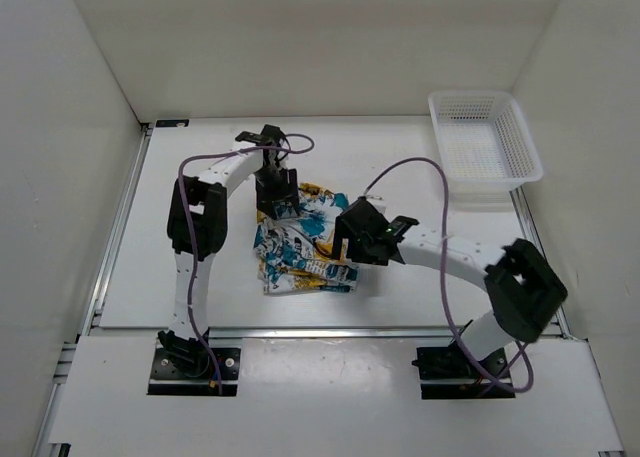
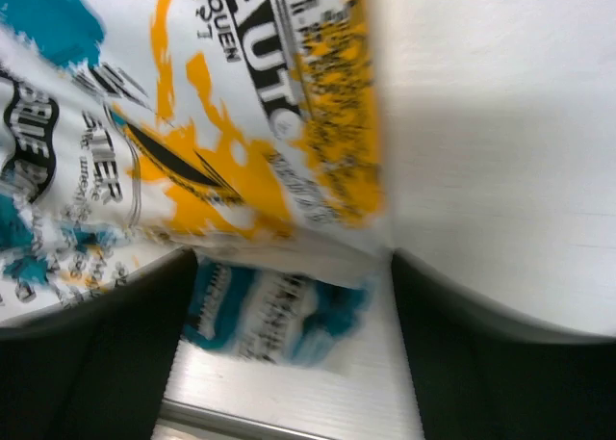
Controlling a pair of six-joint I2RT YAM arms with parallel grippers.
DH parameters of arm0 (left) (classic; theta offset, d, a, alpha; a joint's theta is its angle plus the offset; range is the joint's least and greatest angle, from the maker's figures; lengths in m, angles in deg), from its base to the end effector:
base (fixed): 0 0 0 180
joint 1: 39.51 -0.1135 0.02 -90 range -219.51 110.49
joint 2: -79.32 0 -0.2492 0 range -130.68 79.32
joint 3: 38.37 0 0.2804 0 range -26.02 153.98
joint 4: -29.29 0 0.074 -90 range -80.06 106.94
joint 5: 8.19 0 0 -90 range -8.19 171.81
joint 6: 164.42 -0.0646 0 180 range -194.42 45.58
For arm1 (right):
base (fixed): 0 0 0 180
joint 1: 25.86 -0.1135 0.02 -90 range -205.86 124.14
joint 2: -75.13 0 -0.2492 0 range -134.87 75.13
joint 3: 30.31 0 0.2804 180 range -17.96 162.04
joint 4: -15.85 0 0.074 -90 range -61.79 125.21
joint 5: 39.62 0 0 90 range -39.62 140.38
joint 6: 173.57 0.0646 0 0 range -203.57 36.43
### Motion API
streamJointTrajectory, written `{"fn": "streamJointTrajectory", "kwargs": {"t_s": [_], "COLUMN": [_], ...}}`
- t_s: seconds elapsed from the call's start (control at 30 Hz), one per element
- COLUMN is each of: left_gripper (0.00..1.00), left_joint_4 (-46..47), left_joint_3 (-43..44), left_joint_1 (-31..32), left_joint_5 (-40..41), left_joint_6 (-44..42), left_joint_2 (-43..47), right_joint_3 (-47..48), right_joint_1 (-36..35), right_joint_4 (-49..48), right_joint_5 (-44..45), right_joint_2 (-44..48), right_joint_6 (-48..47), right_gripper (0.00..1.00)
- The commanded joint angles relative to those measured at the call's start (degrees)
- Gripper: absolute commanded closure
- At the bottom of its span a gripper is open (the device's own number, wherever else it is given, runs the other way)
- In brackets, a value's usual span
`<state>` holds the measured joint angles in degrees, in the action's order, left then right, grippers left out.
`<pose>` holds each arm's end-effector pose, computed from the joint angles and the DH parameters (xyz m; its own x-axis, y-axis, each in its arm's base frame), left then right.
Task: Fold and stack the shorts
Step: Fold the shorts
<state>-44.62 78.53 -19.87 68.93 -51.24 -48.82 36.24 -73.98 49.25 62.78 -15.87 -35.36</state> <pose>0.4289 -0.1683 0.1184 -0.9986 -0.0510 0.0097 -0.0519 0.9700 -0.2375 0.2457 0.2532 0.1305 -0.8620 0.1295 -0.4902 -0.0123 0.9612 0.2756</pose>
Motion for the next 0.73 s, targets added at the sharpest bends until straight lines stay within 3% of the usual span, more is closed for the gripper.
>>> {"fn": "streamJointTrajectory", "kwargs": {"t_s": [0.0, 0.03, 0.2, 0.23, 0.27, 0.47, 0.7], "left_gripper": [0.23, 0.14, 0.10, 0.00, 0.00, 0.00, 0.00], "left_joint_4": [-0.31, -1.36, -4.88, -4.89, -4.89, -0.94, 2.40], "left_joint_3": [5.74, 6.88, 9.35, 9.35, 8.57, -6.27, -22.01], "left_joint_1": [0.04, 0.05, 0.05, 0.05, 0.05, 0.05, -0.48], "left_joint_5": [-0.13, 2.40, 7.08, 8.39, 9.10, 13.58, 15.51], "left_joint_6": [-0.33, -0.33, -1.46, -1.47, -1.47, 0.81, 6.08], "left_joint_2": [6.75, 8.15, 22.10, 24.49, 26.95, 47.95, 67.56], "right_joint_3": [1.08, 1.70, 5.57, 6.18, 6.19, 4.96, 1.70], "right_joint_1": [0.04, 0.04, 1.18, 1.18, 1.18, 1.71, 1.71], "right_joint_4": [5.85, 6.81, 16.38, 17.80, 19.46, 28.88, 30.81], "right_joint_5": [11.21, 13.50, 26.77, 28.71, 32.73, 39.62, 40.68], "right_joint_2": [10.74, 12.67, 23.23, 24.19, 25.77, 30.34, 34.31], "right_joint_6": [-1.09, -1.88, -6.36, -7.33, -7.86, -4.88, -1.90], "right_gripper": [0.01, 0.00, 0.00, 0.00, 0.00, 0.00, 0.00]}}
